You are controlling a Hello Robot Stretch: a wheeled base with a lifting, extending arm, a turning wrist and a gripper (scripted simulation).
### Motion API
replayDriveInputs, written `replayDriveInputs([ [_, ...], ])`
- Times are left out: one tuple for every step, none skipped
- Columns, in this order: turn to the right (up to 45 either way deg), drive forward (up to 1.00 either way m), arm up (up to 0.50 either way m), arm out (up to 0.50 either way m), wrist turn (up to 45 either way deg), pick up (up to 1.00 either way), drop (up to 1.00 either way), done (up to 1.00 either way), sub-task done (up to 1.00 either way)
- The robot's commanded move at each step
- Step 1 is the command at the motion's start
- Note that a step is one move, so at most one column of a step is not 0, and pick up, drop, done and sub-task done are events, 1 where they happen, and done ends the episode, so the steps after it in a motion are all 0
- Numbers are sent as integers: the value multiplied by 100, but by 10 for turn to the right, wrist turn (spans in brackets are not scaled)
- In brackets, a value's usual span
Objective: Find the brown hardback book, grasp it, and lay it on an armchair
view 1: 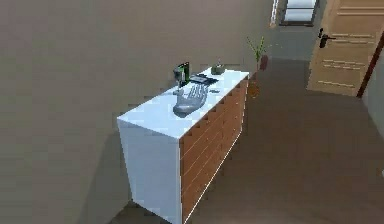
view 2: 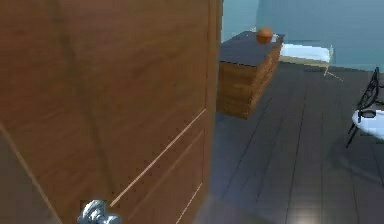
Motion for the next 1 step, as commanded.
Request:
replayDriveInputs([
  [0, 30, 0, 0, 0, 0, 0, 0, 0],
])
